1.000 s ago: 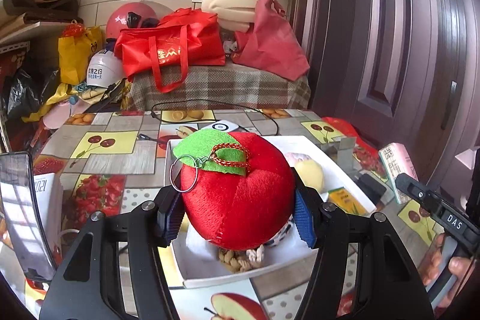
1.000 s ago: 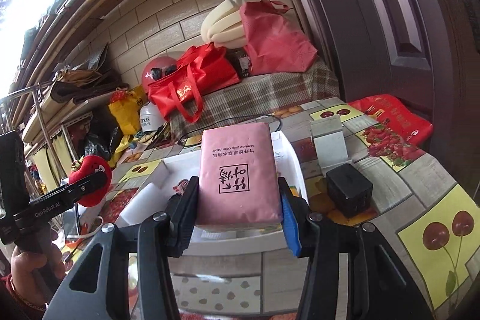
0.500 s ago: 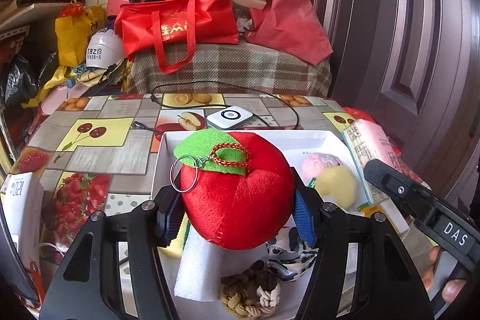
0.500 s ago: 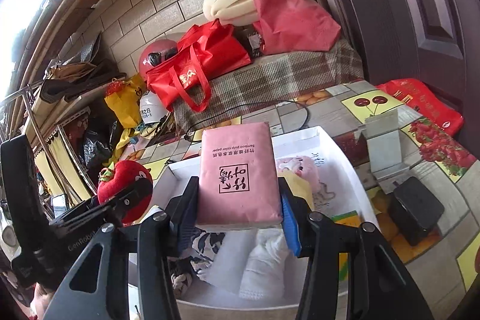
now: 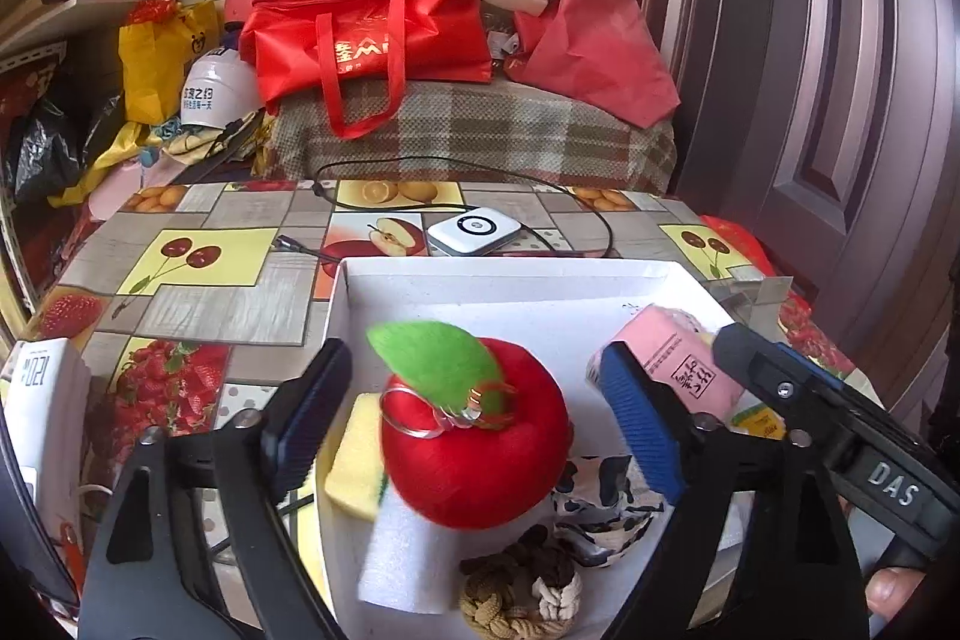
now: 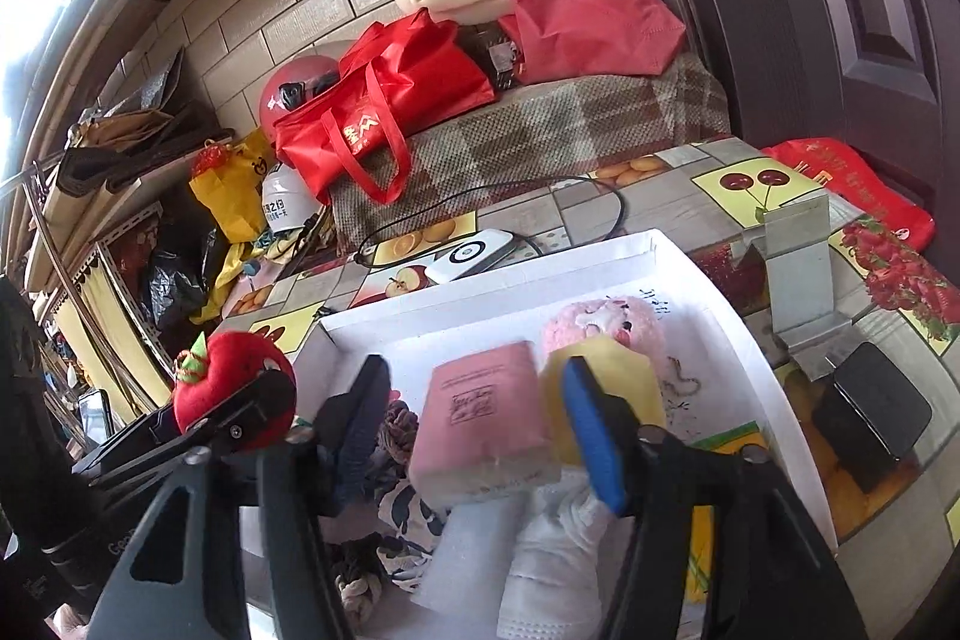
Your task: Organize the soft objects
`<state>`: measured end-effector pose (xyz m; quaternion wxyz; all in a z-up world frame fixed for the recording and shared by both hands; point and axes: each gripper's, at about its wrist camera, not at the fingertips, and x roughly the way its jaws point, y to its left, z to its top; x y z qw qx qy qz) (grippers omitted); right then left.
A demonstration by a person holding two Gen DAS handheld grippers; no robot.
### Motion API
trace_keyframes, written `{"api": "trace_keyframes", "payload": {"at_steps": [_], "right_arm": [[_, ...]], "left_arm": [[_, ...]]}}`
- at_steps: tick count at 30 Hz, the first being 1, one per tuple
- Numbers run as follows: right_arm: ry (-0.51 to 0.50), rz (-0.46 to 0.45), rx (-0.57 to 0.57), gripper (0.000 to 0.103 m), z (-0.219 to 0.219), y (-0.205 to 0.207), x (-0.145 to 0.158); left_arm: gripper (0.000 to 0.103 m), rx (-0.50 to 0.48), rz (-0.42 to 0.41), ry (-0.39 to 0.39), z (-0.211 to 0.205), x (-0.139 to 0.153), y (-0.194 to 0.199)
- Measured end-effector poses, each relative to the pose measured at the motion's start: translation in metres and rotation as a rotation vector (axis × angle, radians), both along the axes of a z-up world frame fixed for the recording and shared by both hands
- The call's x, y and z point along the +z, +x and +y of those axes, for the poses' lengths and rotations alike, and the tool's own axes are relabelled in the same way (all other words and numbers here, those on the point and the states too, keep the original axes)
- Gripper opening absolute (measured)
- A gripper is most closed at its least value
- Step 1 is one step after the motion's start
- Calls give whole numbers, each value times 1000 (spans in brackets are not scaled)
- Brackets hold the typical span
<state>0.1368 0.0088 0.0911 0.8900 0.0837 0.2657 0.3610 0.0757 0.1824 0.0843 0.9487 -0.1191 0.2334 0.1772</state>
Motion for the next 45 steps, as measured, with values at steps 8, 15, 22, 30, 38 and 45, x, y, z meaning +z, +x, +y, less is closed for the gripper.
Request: {"api": "trace_keyframes", "payload": {"at_steps": [8, 15, 22, 30, 38, 45], "right_arm": [[50, -116, -69, 103, -15, -13, 15], [44, -142, -145, 103, -30, -23, 23], [-36, -194, -231, 103, -45, -54, 29], [-93, -281, -307, 103, -73, -97, 47], [-82, -209, -247, 103, -104, -112, 50], [12, -146, -234, 103, -139, -125, 46]], "left_arm": [[103, 40, -31, 50, -1, 9, -8], [103, 48, -5, 67, -10, 15, -14], [103, 77, 38, 116, -33, 31, -26], [103, 161, 24, 152, -58, 51, -74], [103, 244, 14, 313, -105, 48, -130], [103, 129, 75, 185, -114, 33, -149]]}}
